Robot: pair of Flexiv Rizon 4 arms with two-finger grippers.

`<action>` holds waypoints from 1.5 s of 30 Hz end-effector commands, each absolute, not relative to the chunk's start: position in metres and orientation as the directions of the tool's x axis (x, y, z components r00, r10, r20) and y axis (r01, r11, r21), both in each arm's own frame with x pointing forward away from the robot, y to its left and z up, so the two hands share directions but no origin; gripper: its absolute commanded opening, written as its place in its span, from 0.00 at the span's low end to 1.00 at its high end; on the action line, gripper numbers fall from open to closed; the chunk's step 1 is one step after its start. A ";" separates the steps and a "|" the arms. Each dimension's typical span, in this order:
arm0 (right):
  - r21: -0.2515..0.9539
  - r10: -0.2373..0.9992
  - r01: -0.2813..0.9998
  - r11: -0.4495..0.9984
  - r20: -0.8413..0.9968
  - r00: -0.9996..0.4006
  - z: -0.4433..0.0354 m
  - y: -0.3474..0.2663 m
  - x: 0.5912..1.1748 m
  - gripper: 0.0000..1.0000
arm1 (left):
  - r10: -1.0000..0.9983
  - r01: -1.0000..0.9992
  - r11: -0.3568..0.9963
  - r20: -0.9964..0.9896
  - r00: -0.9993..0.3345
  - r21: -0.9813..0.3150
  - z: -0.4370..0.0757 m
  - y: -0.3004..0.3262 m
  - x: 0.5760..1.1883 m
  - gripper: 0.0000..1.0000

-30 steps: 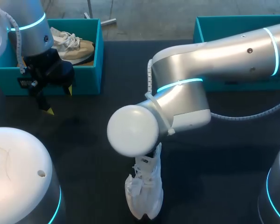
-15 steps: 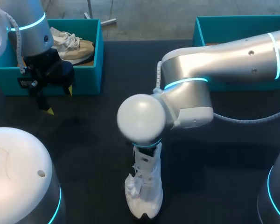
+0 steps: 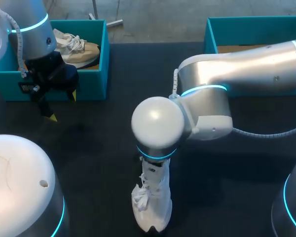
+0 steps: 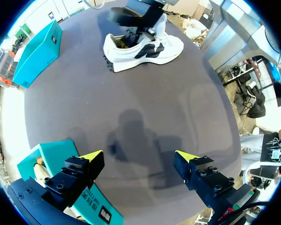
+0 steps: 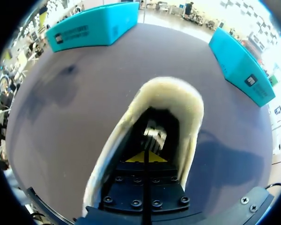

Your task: Take the shoe out of the shoebox, open the shoe tongue, remove and reinsert the insole, then place the shoe into the shoebox

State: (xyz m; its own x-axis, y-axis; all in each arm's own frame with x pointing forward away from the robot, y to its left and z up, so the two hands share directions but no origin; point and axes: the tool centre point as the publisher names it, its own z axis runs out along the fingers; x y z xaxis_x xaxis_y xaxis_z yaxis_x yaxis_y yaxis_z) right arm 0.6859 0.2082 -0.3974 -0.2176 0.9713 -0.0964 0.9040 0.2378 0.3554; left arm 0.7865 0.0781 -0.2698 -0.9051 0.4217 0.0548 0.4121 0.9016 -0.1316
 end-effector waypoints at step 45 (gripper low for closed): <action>0.370 0.926 0.849 -0.377 0.147 0.347 -0.418 0.212 0.725 0.00 | 0.422 0.412 0.902 0.053 -0.905 -0.129 -0.270 0.079 0.785 1.00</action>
State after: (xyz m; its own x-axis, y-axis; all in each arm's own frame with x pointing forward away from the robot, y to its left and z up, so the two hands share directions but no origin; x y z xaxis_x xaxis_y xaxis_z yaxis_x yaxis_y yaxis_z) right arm 0.7340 0.2091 -0.4058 -0.1600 0.9839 -0.0800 0.9041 0.1786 0.3882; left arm 0.7865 0.0781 -0.2698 -0.9051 0.4217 0.0548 0.4121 0.9016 -0.1316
